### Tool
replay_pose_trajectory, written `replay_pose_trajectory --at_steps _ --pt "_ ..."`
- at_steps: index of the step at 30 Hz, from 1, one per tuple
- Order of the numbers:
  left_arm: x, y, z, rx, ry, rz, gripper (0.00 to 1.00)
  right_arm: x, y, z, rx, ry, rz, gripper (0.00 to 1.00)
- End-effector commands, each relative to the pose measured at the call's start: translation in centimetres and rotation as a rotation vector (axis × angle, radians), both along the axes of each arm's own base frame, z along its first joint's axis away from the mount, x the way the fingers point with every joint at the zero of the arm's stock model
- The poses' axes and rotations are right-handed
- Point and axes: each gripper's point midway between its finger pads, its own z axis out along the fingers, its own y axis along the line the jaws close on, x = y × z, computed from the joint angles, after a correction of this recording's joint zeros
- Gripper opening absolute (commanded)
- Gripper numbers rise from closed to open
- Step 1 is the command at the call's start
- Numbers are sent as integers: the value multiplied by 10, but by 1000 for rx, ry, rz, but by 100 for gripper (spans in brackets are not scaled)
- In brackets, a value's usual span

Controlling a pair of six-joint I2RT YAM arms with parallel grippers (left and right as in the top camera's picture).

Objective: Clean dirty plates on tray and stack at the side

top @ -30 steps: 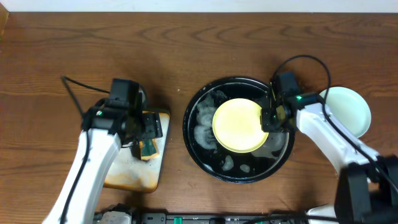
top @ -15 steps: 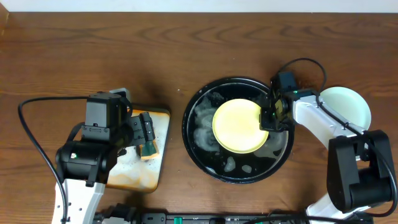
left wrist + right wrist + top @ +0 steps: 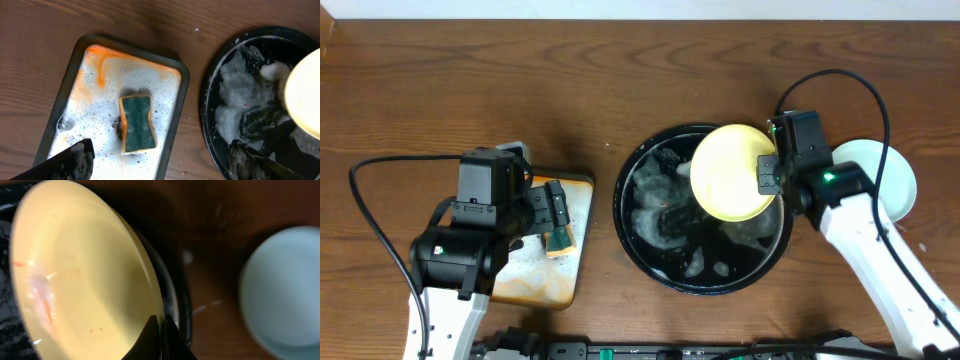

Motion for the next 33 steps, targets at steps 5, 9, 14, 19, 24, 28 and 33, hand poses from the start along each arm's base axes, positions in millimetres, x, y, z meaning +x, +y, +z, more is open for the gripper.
replay_pose_trajectory --at_steps 5,9,14,19,24,28,33 --pt "2 5 7 18 -19 12 87 2 3 37 -338 -139 113 1" --pt "2 5 7 18 -20 12 87 0 8 55 -504 -202 133 1" --pt "2 4 7 17 -19 11 87 -1 26 82 -698 -292 204 1" --pt "2 4 7 17 -19 11 87 -7 43 108 -845 -373 233 1" --pt "2 4 7 17 -19 11 87 -13 52 118 -906 -405 245 1" --pt "2 4 7 17 -20 11 87 -15 56 123 -941 -412 257 1" --pt "2 4 7 17 -19 11 87 -16 61 126 -959 -420 277 1"
